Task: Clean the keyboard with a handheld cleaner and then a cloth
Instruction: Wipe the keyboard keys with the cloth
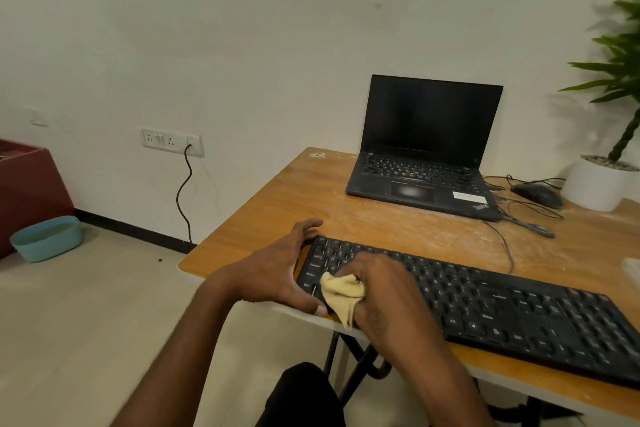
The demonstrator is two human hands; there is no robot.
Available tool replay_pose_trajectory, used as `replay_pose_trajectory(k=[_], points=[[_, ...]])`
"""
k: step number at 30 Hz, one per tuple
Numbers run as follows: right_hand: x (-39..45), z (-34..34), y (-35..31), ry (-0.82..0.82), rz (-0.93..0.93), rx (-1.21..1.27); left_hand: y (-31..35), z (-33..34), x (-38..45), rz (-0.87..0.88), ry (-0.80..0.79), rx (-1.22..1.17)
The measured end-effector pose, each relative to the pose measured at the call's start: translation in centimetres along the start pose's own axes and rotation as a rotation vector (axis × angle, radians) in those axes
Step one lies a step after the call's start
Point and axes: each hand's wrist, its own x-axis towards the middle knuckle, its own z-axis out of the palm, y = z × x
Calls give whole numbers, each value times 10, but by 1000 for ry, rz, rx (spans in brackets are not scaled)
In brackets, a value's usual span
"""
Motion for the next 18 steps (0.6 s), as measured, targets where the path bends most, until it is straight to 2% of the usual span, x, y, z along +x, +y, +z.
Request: replay_pose_trajectory(k=[5,10,14,18], points=[[9,21,-15,7,-113,-15,-3,2,1,24,4,22],[-14,-9,27,-34,-10,-31,-3,-1,0,7,-10,-10],[-29,-21,56,32,80,7,-3,-2,0,2,-15,-23],[-23,-10,39,43,12,1,-2,0,0,1,-17,-28]])
